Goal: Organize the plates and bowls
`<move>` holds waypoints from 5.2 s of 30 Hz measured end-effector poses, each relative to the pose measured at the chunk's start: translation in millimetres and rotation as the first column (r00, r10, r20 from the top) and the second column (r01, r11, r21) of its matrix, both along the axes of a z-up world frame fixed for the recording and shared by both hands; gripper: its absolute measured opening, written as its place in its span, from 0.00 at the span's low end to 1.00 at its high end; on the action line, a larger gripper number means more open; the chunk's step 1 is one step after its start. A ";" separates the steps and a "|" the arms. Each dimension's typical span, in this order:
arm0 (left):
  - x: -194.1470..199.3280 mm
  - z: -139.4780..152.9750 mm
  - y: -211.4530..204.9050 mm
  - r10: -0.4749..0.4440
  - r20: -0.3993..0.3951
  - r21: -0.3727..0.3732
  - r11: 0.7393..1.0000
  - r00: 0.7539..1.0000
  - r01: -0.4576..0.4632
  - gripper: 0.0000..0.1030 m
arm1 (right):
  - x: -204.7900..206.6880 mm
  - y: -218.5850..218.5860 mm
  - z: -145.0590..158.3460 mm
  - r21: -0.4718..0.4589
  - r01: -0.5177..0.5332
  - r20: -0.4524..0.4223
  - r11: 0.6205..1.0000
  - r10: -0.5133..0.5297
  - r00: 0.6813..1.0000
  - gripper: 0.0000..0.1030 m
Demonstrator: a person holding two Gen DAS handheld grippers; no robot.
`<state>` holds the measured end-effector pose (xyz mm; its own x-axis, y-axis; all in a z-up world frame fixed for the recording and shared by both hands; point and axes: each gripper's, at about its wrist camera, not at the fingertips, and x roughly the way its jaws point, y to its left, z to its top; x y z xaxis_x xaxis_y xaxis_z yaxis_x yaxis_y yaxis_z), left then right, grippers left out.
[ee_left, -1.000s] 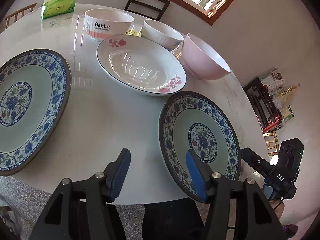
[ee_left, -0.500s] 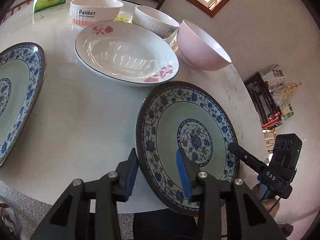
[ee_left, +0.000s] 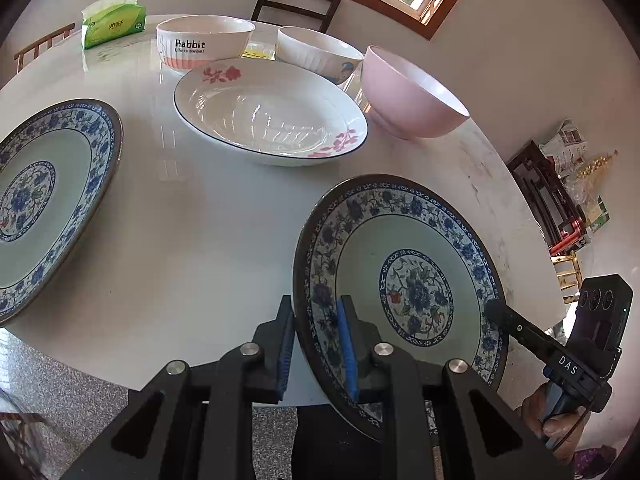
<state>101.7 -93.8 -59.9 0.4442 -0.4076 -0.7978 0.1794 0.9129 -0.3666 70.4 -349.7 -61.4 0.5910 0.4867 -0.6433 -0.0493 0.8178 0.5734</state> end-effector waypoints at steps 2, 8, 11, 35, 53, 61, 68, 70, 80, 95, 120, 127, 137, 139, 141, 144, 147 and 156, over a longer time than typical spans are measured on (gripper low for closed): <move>-0.5 -1.3 -0.3 0.003 0.004 0.001 1.000 1.000 -0.003 0.21 | -2.9 2.6 -0.2 0.003 0.004 -0.003 1.000 -0.004 1.000 0.14; -6.8 -0.5 10.9 0.024 0.014 0.003 1.000 1.000 -0.024 0.21 | -5.9 15.6 -0.4 0.010 -0.006 -0.009 1.000 0.006 1.000 0.14; -10.3 1.7 18.9 0.038 0.022 -0.001 0.999 0.999 -0.038 0.21 | -8.0 24.2 1.8 0.013 -0.020 -0.002 1.000 0.020 1.000 0.14; -31.2 22.9 91.5 0.205 0.092 -0.041 0.979 0.975 -0.202 0.21 | -1.4 84.3 12.6 0.008 -0.158 0.036 0.987 0.158 0.987 0.15; -31.6 28.2 143.0 0.319 0.099 -0.069 0.947 0.942 -0.313 0.21 | 19.7 132.5 22.4 -0.030 -0.253 0.064 0.967 0.255 0.965 0.15; -28.6 24.4 166.2 0.374 0.084 -0.077 0.926 0.923 -0.368 0.21 | 33.4 151.5 25.9 -0.050 -0.294 0.071 0.954 0.297 0.952 0.15; -24.8 23.8 189.1 0.419 0.086 -0.079 0.907 0.904 -0.413 0.21 | 46.8 175.2 29.7 -0.082 -0.334 0.087 0.939 0.341 0.936 0.15; -23.5 23.4 196.9 0.435 0.086 -0.079 0.900 0.896 -0.429 0.21 | 51.8 182.5 29.6 -0.092 -0.343 0.088 0.935 0.351 0.932 0.15; -11.3 18.5 227.3 0.490 0.072 -0.083 0.871 0.869 -0.484 0.21 | 74.0 216.3 32.4 -0.138 -0.382 0.102 0.914 0.397 0.912 0.15; 11.8 13.3 260.2 0.544 0.063 -0.102 0.837 0.836 -0.537 0.21 | 103.0 253.2 28.4 -0.214 -0.397 0.125 0.893 0.428 0.895 0.17; 25.1 8.2 275.6 0.555 0.061 -0.142 0.828 0.830 -0.543 0.21 | 111.3 281.8 26.5 -0.347 -0.368 0.150 0.863 0.439 0.886 0.26; 25.1 7.1 276.9 0.557 0.064 -0.146 0.826 0.828 -0.544 0.23 | 114.8 289.2 24.3 -0.364 -0.376 0.123 0.852 0.445 0.887 0.30; 25.7 9.4 276.9 0.567 0.080 -0.120 0.822 0.820 -0.556 0.24 | 122.5 298.8 17.6 -0.376 -0.397 0.088 0.837 0.459 0.884 0.35; 26.9 12.0 276.7 0.564 0.086 -0.103 0.825 0.821 -0.556 0.25 | 121.8 303.5 17.2 -0.402 -0.397 0.096 0.825 0.469 0.878 0.37; 29.9 13.1 276.9 0.554 0.078 -0.091 0.832 0.829 -0.548 0.26 | 120.6 305.9 16.9 -0.417 -0.394 0.102 0.819 0.473 0.875 0.39; 32.4 14.1 276.0 0.548 0.082 -0.070 0.836 0.833 -0.544 0.26 | 120.6 305.7 16.3 -0.417 -0.393 0.106 0.820 0.473 0.875 0.40; 35.5 16.4 271.2 0.530 0.094 -0.015 0.847 0.843 -0.531 0.26 | 120.0 306.1 16.0 -0.422 -0.388 0.106 0.819 0.470 0.876 0.42; 30.3 30.4 272.9 0.568 0.190 0.084 0.803 0.801 -0.589 0.42 | 116.8 309.4 14.5 -0.435 -0.392 0.098 0.811 0.475 0.874 0.45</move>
